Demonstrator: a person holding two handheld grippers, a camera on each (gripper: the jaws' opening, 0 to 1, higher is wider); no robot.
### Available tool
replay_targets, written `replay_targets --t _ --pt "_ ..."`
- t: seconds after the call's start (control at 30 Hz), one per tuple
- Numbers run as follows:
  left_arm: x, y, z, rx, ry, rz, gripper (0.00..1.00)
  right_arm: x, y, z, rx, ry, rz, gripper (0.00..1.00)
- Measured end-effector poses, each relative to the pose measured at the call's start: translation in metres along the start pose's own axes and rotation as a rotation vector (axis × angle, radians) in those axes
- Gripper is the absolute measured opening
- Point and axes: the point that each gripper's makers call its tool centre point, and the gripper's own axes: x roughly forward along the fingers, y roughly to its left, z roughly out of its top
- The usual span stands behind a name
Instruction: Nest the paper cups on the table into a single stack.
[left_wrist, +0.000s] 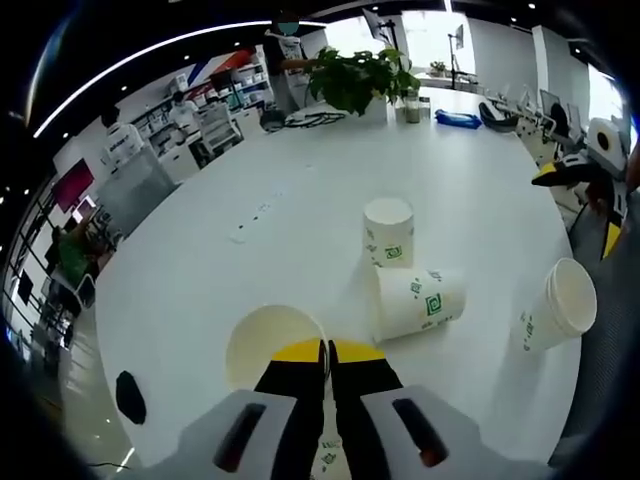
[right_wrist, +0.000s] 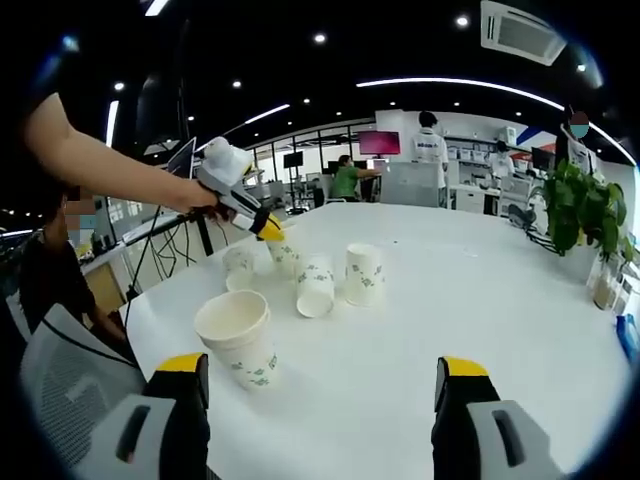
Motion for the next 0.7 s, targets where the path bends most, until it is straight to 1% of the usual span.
replay_targets --t 0.13,0.2,0.37,0.43,0.7 --pt "-0.006 -0.005 0.002 0.005 0.000 0.002 0.00 0.000 0.001 0.001 -0.003 -0.005 0.004 0.95" --pt "-0.015 -0.013 0.007 0.012 -0.002 0.004 0.00 0.000 0.001 0.002 -0.004 -0.011 0.005 0.95" --pt "-0.023 -0.015 0.013 0.017 -0.011 0.007 0.00 -0.001 0.001 0.003 -0.006 -0.019 0.007 0.95" --pt "-0.028 -0.018 0.014 0.020 -0.014 0.009 0.00 -0.001 0.002 0.005 -0.006 -0.026 0.010 0.95" --pt "-0.037 -0.020 0.010 0.035 -0.003 0.016 0.00 -0.002 0.004 0.008 -0.010 -0.037 0.018 0.94"
